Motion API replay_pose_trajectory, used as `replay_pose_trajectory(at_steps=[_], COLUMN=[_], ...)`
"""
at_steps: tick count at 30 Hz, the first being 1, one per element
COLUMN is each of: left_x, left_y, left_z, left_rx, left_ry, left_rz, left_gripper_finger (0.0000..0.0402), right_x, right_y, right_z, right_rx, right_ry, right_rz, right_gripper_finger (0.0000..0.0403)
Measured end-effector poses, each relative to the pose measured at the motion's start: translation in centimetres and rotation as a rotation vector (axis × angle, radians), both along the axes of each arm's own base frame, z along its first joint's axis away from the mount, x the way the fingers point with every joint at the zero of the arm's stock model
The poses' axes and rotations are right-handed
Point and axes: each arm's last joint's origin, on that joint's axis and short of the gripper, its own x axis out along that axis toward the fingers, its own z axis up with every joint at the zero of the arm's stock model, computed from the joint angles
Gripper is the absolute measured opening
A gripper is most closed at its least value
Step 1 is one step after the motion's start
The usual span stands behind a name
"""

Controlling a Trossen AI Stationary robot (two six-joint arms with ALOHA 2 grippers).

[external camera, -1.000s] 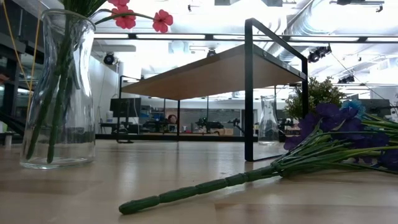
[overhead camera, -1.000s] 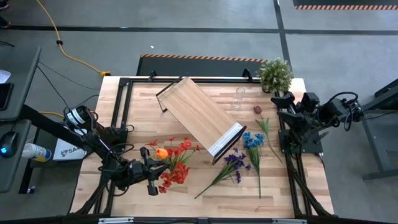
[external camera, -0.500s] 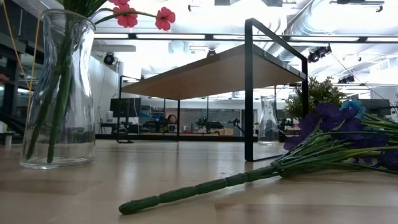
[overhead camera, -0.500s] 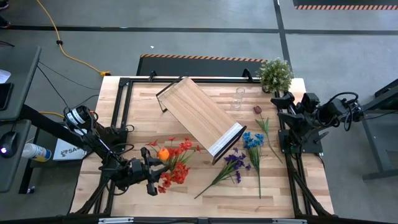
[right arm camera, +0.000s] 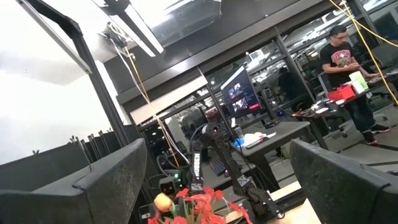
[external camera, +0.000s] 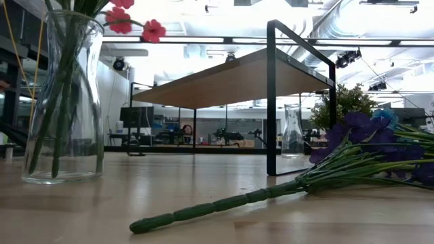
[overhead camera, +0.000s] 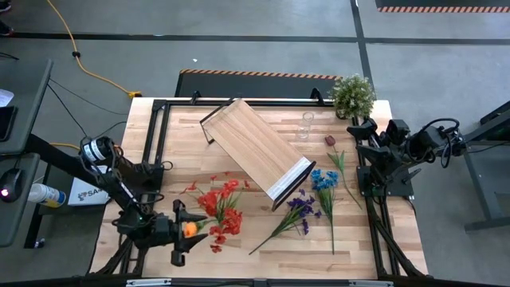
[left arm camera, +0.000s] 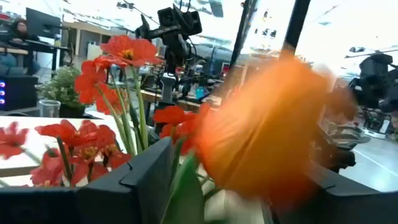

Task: Pick and place flowers into a vace then onto a shelf
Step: Put the orange tulip into the bottom transparent vase

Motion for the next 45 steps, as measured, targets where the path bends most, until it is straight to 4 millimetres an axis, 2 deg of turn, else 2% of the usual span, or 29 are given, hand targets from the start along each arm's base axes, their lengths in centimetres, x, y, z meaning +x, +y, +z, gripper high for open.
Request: replay_pose_trajectory(at_steps=[8,39,45], left_x=[-0.1,-2.1,-3.0], left_y=[-0.2,-1.5,-2.4], left_z=[0.8,1.1,0.3], left_rx=[-0.014,-0.12,-0.177], left_ry=[0.09,0.099,0.094], left_rz=[0.159,0.122,0.075], left_gripper_finger=[0.0273,0.0272,0.027], right_x=[0.0,0.0,0.0], right_y=[0.0,0.0,0.0], right_z=[0.1,0.1,0.1], right_rx=[0.002,-0.002,-0.006], right_ry=[-0.007,-0.008,-0.009], right_rz=[0.0,0.01,0.017], right_gripper_finger=[0.0381,0.0381,0.0381])
